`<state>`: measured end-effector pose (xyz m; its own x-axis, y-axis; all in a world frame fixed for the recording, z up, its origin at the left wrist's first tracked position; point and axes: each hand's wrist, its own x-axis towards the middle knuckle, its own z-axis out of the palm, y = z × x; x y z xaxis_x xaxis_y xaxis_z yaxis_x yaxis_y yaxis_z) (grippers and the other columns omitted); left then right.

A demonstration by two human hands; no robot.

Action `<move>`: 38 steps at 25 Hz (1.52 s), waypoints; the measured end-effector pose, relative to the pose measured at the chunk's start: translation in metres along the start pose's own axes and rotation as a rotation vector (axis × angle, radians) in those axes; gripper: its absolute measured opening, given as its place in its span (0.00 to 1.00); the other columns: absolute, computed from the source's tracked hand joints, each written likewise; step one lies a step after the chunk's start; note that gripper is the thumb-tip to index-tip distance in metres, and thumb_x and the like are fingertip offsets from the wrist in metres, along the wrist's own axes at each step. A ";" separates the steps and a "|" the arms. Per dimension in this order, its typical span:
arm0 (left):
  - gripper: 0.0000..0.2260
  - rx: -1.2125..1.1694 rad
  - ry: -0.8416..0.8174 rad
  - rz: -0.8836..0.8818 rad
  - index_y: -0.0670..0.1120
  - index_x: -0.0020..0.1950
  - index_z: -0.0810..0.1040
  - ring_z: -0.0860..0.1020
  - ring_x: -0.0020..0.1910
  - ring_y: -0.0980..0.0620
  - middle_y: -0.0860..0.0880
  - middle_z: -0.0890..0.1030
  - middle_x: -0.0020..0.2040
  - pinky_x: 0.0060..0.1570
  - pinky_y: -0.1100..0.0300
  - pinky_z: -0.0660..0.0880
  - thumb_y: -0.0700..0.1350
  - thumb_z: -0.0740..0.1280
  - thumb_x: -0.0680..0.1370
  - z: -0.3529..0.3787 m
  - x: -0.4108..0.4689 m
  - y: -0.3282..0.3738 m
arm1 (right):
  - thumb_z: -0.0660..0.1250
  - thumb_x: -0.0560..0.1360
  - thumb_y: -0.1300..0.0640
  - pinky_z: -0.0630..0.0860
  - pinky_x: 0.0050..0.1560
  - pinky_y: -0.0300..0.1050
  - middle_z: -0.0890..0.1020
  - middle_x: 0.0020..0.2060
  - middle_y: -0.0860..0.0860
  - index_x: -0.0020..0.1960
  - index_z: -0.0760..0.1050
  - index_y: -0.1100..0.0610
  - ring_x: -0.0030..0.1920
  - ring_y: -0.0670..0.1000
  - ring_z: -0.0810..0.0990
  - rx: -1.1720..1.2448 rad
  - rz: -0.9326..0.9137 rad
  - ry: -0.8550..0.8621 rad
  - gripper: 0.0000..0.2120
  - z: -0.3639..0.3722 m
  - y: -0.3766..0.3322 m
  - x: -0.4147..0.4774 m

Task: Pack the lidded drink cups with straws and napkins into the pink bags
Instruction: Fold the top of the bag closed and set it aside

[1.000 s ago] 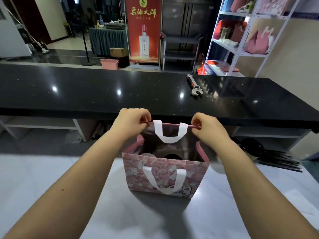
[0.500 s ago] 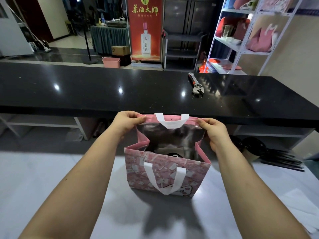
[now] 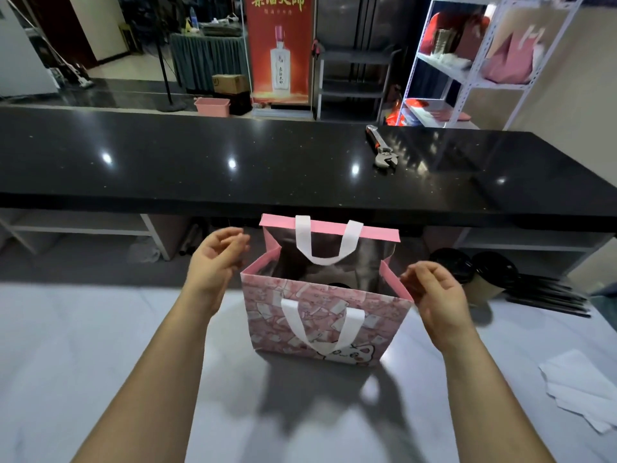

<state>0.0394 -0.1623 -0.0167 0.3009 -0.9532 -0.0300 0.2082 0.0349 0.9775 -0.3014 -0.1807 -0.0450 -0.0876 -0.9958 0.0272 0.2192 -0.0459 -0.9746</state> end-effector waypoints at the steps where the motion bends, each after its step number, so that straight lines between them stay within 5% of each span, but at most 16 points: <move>1: 0.29 -0.013 -0.067 -0.026 0.47 0.56 0.78 0.80 0.54 0.48 0.48 0.83 0.52 0.51 0.54 0.78 0.60 0.79 0.61 -0.007 -0.011 -0.005 | 0.76 0.62 0.39 0.78 0.43 0.40 0.83 0.39 0.51 0.45 0.81 0.55 0.41 0.47 0.82 -0.022 0.030 -0.111 0.22 -0.005 0.005 -0.007; 3: 0.41 0.022 -0.247 -0.055 0.46 0.61 0.76 0.80 0.57 0.48 0.47 0.81 0.58 0.51 0.54 0.78 0.66 0.79 0.54 -0.016 -0.027 -0.013 | 0.75 0.59 0.32 0.79 0.48 0.42 0.83 0.48 0.54 0.56 0.77 0.60 0.49 0.50 0.82 -0.045 0.075 -0.301 0.38 -0.013 0.009 -0.016; 5: 0.40 0.066 -0.445 -0.032 0.45 0.67 0.74 0.78 0.61 0.47 0.47 0.78 0.64 0.55 0.52 0.78 0.60 0.79 0.60 -0.014 -0.036 -0.018 | 0.78 0.58 0.36 0.78 0.56 0.48 0.81 0.56 0.58 0.64 0.72 0.62 0.56 0.55 0.80 -0.043 0.104 -0.426 0.44 -0.013 0.008 -0.020; 8: 0.19 0.065 -0.359 0.023 0.49 0.61 0.80 0.80 0.57 0.47 0.46 0.82 0.58 0.50 0.55 0.79 0.42 0.75 0.70 0.003 -0.044 -0.023 | 0.79 0.61 0.43 0.77 0.59 0.52 0.81 0.57 0.61 0.63 0.76 0.59 0.59 0.59 0.79 -0.082 0.072 -0.368 0.35 0.000 0.010 -0.025; 10: 0.11 -0.014 -0.228 -0.007 0.52 0.50 0.85 0.83 0.48 0.50 0.47 0.85 0.48 0.43 0.60 0.80 0.47 0.75 0.68 0.009 -0.047 -0.028 | 0.77 0.64 0.44 0.79 0.53 0.46 0.84 0.51 0.57 0.55 0.81 0.56 0.54 0.55 0.82 -0.063 0.042 -0.206 0.24 0.013 0.014 -0.030; 13: 0.07 -0.011 -0.152 -0.021 0.50 0.46 0.85 0.83 0.43 0.52 0.48 0.85 0.43 0.40 0.61 0.79 0.47 0.75 0.69 0.011 -0.046 -0.038 | 0.68 0.75 0.58 0.80 0.44 0.39 0.85 0.41 0.49 0.49 0.80 0.56 0.44 0.46 0.83 -0.023 -0.022 -0.012 0.04 0.030 0.023 -0.032; 17: 0.07 0.073 0.000 0.067 0.45 0.48 0.83 0.82 0.44 0.55 0.49 0.86 0.43 0.47 0.58 0.81 0.36 0.71 0.73 0.026 -0.044 -0.048 | 0.64 0.77 0.67 0.77 0.43 0.35 0.83 0.36 0.45 0.48 0.76 0.55 0.39 0.41 0.79 -0.088 -0.104 0.109 0.08 0.042 0.030 -0.025; 19: 0.08 0.125 0.031 0.126 0.46 0.48 0.84 0.82 0.49 0.57 0.52 0.84 0.51 0.51 0.57 0.80 0.36 0.72 0.72 0.028 -0.040 -0.047 | 0.66 0.76 0.67 0.76 0.47 0.39 0.82 0.41 0.44 0.46 0.77 0.54 0.41 0.41 0.79 -0.120 -0.103 0.118 0.08 0.041 0.031 -0.015; 23: 0.08 0.225 -0.113 0.130 0.49 0.45 0.86 0.76 0.62 0.58 0.62 0.71 0.68 0.55 0.57 0.78 0.37 0.74 0.71 0.016 -0.013 -0.036 | 0.66 0.75 0.67 0.74 0.62 0.49 0.72 0.68 0.49 0.48 0.77 0.63 0.63 0.50 0.76 -0.129 -0.027 -0.025 0.03 0.029 0.030 0.019; 26: 0.10 0.233 -0.226 0.062 0.48 0.47 0.86 0.77 0.62 0.52 0.59 0.75 0.66 0.55 0.54 0.78 0.42 0.78 0.67 0.010 0.007 -0.033 | 0.61 0.76 0.69 0.80 0.53 0.53 0.81 0.54 0.59 0.51 0.76 0.62 0.54 0.61 0.80 -0.002 0.137 -0.124 0.07 0.032 0.021 0.030; 29: 0.12 0.158 -0.125 0.066 0.49 0.46 0.86 0.81 0.56 0.46 0.48 0.82 0.57 0.49 0.56 0.80 0.37 0.77 0.66 0.019 0.012 -0.034 | 0.61 0.75 0.73 0.81 0.40 0.43 0.85 0.39 0.51 0.49 0.79 0.58 0.41 0.51 0.83 -0.017 0.077 -0.039 0.13 0.040 0.017 0.030; 34: 0.14 0.069 0.030 0.063 0.46 0.43 0.84 0.83 0.43 0.53 0.50 0.85 0.41 0.41 0.63 0.80 0.28 0.74 0.66 0.033 0.010 -0.039 | 0.65 0.73 0.75 0.80 0.42 0.38 0.84 0.34 0.45 0.46 0.78 0.59 0.38 0.43 0.82 -0.102 -0.037 0.073 0.13 0.035 0.024 0.032; 38: 0.15 0.094 0.074 0.080 0.43 0.43 0.75 0.81 0.40 0.54 0.50 0.81 0.38 0.39 0.63 0.79 0.27 0.74 0.66 0.035 0.011 -0.036 | 0.66 0.70 0.78 0.79 0.47 0.42 0.82 0.39 0.47 0.47 0.75 0.54 0.42 0.45 0.80 -0.200 -0.096 0.065 0.19 0.032 0.027 0.031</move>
<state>0.0025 -0.1849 -0.0452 0.3812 -0.9238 0.0369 0.0938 0.0783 0.9925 -0.2666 -0.2152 -0.0630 -0.1622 -0.9802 0.1138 0.0108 -0.1170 -0.9931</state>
